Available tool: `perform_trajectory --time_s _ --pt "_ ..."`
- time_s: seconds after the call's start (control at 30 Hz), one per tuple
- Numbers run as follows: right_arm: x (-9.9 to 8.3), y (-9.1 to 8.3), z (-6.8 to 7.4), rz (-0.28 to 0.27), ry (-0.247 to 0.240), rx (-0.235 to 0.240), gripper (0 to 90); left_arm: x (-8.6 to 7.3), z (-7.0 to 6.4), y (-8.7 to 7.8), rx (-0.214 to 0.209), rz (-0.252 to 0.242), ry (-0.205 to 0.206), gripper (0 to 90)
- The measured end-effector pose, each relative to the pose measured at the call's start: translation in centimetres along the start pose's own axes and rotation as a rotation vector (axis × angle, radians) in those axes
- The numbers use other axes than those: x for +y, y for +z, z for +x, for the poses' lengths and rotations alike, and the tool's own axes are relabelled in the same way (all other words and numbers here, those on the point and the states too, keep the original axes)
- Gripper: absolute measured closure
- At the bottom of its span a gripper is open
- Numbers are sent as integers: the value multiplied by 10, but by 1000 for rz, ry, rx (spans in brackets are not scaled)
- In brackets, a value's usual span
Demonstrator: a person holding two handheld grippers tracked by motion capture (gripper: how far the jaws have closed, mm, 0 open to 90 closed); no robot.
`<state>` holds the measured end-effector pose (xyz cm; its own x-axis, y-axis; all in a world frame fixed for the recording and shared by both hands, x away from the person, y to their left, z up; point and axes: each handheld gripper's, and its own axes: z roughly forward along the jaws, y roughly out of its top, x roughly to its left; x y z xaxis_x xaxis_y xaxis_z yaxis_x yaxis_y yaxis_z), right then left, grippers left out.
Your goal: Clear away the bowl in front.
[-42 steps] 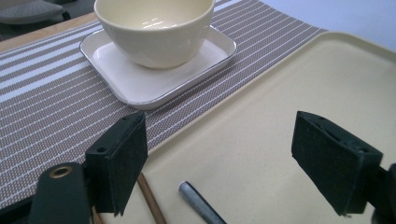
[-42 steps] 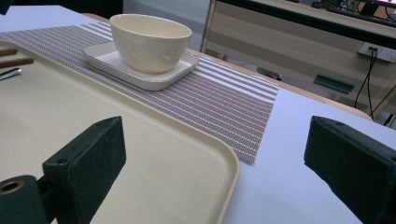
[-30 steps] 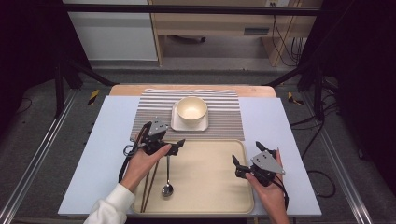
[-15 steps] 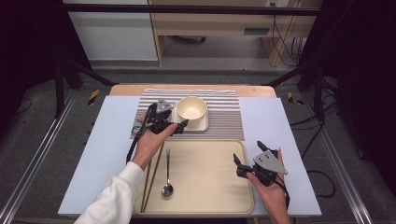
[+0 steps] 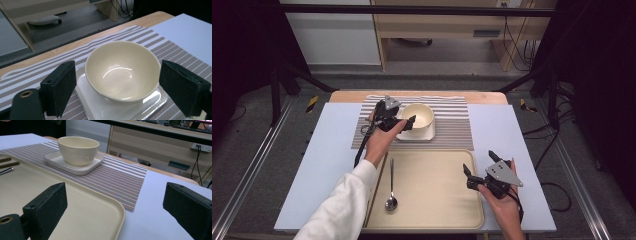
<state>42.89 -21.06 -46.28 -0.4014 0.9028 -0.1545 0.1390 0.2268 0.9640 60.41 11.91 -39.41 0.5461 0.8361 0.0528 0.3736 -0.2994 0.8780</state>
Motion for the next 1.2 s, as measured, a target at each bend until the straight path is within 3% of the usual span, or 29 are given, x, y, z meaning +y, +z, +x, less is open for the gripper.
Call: perform_trajectory --time_s 0.17,0.5,0.57,0.77,0.87,1.2 --pt "0 0 0 -2 2 2 55 10 0 1 16 -30 40 137" --pt "1 0 0 -6 4 0 56 10 0 19 49 3 -2 155" --pt "1 0 -1 -7 7 0 56 10 0 21 61 16 15 155" --pt "2 -1 -1 -17 11 6 56 12 4 20 85 12 2 154" --pt "2 -1 -1 -15 6 4 57 12 5 18 87 45 -7 190" --pt "2 0 -1 -15 4 5 56 10 3 23 93 61 -29 217"
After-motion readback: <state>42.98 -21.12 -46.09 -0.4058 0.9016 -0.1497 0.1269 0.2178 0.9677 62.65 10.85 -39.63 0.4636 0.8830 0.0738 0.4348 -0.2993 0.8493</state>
